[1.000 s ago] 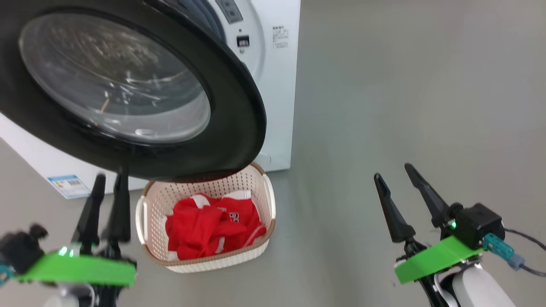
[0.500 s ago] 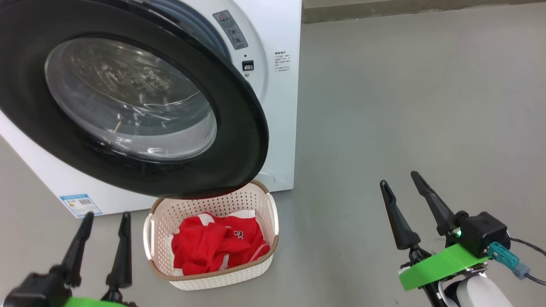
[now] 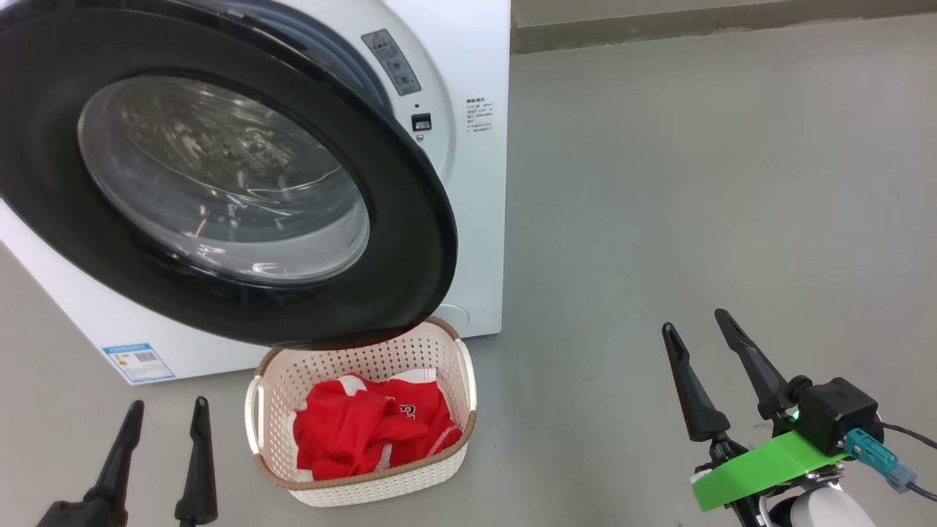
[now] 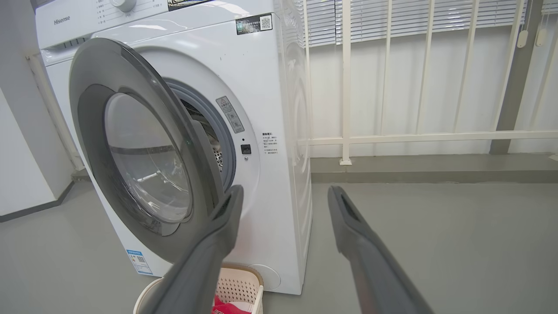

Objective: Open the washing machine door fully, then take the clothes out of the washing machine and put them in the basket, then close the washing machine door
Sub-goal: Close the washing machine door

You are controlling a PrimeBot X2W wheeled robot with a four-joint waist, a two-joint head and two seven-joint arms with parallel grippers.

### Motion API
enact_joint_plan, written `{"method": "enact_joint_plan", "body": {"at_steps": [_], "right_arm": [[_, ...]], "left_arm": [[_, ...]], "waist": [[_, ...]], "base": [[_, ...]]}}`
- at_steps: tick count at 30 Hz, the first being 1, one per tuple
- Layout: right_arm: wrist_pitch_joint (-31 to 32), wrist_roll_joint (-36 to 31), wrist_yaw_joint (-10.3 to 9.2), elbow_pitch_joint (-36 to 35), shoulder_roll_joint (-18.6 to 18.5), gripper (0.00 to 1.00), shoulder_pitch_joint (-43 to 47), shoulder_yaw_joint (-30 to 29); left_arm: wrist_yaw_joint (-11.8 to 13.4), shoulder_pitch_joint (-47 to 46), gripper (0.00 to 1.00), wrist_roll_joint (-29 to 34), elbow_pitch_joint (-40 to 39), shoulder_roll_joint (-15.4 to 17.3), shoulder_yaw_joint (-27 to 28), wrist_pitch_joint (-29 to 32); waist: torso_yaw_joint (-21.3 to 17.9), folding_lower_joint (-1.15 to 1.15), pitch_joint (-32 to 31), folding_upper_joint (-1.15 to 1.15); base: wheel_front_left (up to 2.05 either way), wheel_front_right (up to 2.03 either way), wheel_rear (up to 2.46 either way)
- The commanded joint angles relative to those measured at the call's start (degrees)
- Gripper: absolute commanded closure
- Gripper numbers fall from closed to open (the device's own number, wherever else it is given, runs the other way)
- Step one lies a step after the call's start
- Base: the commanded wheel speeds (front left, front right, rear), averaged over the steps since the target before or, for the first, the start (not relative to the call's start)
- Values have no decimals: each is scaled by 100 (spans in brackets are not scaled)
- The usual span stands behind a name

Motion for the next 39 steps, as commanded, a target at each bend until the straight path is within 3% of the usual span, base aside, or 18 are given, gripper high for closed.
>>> {"method": "enact_joint_plan", "body": {"at_steps": [1, 20, 21, 22, 23, 24, 39], "right_arm": [[-37, -47, 36, -161, -28, 0, -64, 106], [-37, -37, 36, -107, -18, 0, -32, 139], [-37, -45, 36, -90, -22, 55, -37, 158], [-37, -48, 36, -76, -26, 80, -49, 171], [-37, -51, 36, -66, -25, 95, -70, 185], [-37, -50, 36, -57, -27, 100, -95, 208], [-37, 75, 36, 758, -27, 100, -1360, 1123]], "left_arm": [[-43, -39, 0, 140, -120, 13, 255, -51], [-289, -43, 0, 444, 5, -170, 453, -51], [-294, -41, 0, 460, 2, -178, 447, -51], [-299, -45, 0, 477, 0, -184, 437, -51], [-305, -52, 0, 490, 4, -187, 432, -51], [-310, -56, 0, 500, 11, -190, 425, -51], [-364, -308, 0, 522, -43, -213, 216, -51]], "waist": [[10, 0, -14, 0], [131, 0, 52, 0], [150, 0, 63, 0], [178, 0, 83, 0], [202, 0, 100, 0], [229, 0, 120, 0], [869, 0, 682, 0]], "base": [[0, 0, 0], [0, 0, 0], [0, 0, 0], [0, 0, 0], [0, 0, 0], [0, 0, 0], [0, 0, 0]]}}
